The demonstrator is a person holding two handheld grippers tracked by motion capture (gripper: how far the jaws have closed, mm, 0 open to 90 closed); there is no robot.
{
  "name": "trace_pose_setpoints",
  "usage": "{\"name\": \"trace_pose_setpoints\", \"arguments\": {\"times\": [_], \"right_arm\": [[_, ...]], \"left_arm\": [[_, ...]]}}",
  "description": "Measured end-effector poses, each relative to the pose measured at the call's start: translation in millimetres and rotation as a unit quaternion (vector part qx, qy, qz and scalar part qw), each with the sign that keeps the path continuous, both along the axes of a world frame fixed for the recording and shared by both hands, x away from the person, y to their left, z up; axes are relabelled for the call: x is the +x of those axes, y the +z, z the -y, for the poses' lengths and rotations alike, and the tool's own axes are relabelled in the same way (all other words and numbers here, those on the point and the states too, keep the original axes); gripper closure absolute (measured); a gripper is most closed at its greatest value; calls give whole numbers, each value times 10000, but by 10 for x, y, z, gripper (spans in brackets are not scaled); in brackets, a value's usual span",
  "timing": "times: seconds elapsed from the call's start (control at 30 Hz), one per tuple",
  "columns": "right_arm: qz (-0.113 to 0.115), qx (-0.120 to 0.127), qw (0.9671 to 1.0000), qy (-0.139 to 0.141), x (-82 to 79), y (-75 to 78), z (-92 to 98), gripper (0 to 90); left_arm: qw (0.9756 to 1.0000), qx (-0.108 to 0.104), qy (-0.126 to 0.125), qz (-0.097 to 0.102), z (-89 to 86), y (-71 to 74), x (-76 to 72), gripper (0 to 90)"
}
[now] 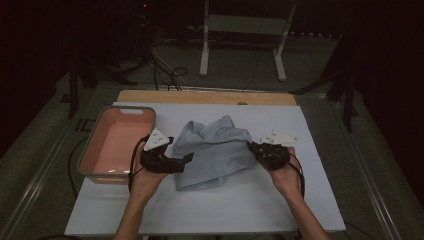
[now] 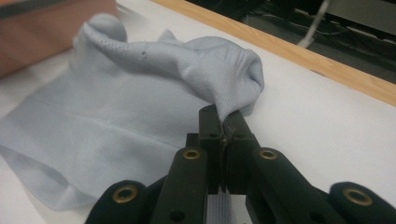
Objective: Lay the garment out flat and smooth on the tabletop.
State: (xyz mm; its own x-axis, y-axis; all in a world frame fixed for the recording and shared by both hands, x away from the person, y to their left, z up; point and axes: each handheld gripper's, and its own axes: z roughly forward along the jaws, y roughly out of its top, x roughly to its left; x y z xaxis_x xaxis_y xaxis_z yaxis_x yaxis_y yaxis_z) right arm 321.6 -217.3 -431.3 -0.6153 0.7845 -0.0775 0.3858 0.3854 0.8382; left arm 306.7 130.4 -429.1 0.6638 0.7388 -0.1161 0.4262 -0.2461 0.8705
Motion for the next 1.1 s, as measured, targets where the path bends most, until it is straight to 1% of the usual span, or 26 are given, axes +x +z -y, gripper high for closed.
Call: {"name": "trace_pose_setpoints", "arguments": {"times": [0.13, 0.17, 0.2, 0.3, 0.33, 0.43, 0.63, 0.77, 0.83, 0.93, 1.1], "right_arm": [[33, -185, 9996, -187, -58, -23, 150, 881], [33, -185, 9996, -187, -58, -23, 150, 881], [6, -182, 9995, -239, -74, -43, 212, 881], [-33, -171, 9993, -317, -91, -65, 266, 881], [-58, -191, 9992, -356, -104, -89, 310, 881], [-117, -217, 9987, -439, -125, -122, 365, 880], [-138, -325, 9977, -574, -195, -181, 484, 880], [-162, -353, 9973, -630, -232, -207, 565, 880], [-181, -357, 9966, -720, -247, -220, 602, 880], [-204, -420, 9959, -778, -258, -247, 654, 880], [-258, -409, 9951, -859, -278, -282, 731, 880]], "left_arm": [[10000, 5, -18, -8, 8, -5, -2, 122], [10000, 5, -18, -8, 8, -5, -2, 124], [10000, 3, -22, -5, 8, -3, -2, 126], [10000, -6, -36, -3, 5, -3, -3, 134], [10000, -6, -41, 0, 6, -4, -4, 141], [10000, 6, -28, 1, 4, -5, -1, 147], [10000, 1, -17, 1, -10, -4, 2, 153], [10000, 15, -27, 3, -3, -6, 1, 161], [10000, 23, -35, -4, 6, -12, -1, 165], [10000, 31, -60, -47, 30, -32, 3, 180], [9997, 70, -144, -179, 111, -106, 20, 235]]}}
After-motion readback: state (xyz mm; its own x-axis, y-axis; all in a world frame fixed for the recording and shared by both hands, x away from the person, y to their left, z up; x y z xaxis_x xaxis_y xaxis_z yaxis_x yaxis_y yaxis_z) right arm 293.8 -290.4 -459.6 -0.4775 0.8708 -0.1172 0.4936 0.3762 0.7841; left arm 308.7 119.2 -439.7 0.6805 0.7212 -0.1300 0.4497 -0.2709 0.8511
